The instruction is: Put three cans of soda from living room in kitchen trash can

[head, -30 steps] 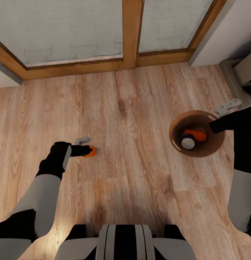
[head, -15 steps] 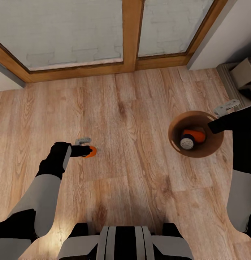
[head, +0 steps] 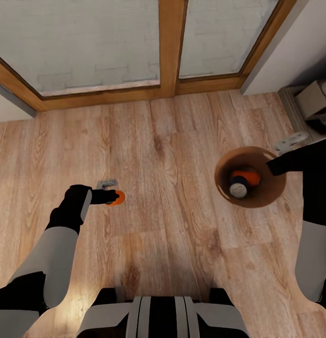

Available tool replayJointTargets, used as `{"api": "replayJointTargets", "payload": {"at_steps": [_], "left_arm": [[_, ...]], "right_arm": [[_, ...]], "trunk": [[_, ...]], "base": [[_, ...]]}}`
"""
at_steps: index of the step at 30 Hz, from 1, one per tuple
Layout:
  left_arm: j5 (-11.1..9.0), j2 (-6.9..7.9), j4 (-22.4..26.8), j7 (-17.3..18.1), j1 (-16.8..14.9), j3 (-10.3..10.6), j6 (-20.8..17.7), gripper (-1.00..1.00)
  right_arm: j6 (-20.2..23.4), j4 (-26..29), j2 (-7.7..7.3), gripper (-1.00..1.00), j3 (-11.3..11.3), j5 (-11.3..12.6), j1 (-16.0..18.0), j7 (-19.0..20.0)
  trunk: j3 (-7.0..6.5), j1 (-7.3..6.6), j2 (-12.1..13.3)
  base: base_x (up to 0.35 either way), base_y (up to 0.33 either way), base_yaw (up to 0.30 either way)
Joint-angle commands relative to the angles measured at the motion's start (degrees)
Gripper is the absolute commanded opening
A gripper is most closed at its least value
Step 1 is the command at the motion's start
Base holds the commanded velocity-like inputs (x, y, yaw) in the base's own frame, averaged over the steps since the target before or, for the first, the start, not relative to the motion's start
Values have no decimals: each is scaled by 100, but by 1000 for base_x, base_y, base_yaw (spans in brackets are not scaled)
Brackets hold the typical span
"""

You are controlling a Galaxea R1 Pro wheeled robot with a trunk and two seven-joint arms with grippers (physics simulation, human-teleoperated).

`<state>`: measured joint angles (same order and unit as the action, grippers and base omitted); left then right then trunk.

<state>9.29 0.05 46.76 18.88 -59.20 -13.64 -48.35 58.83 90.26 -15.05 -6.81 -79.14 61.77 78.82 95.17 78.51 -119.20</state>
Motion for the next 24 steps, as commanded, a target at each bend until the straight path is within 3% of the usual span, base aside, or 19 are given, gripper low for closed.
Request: {"api": "replayJointTargets", "payload": {"at_steps": [1, 4, 6, 24], "left_arm": [[2, 1, -1, 2, 2, 0, 1, -100], [2, 3, -1, 73, 4, 3, 1, -100], [23, 4, -1, 340, -1, 9, 1, -100], [36, -3, -9, 406, 3, 10, 5, -100]], "right_arm": [[7, 1, -13, -100, -5, -39, 2, 252], [6, 15, -26, -100, -1, -47, 2, 596], [-2, 14, -15, -100, -4, -32, 2, 765], [-45, 52, -19, -100, -9, 12, -102, 932]], "trunk": [[-19, -23, 41], [-73, -89, 162], [-109, -132, 242], [-432, -528, 964]], "base": [[0, 0, 0], [0, 0, 0], [0, 0, 0], [0, 0, 0]]}}
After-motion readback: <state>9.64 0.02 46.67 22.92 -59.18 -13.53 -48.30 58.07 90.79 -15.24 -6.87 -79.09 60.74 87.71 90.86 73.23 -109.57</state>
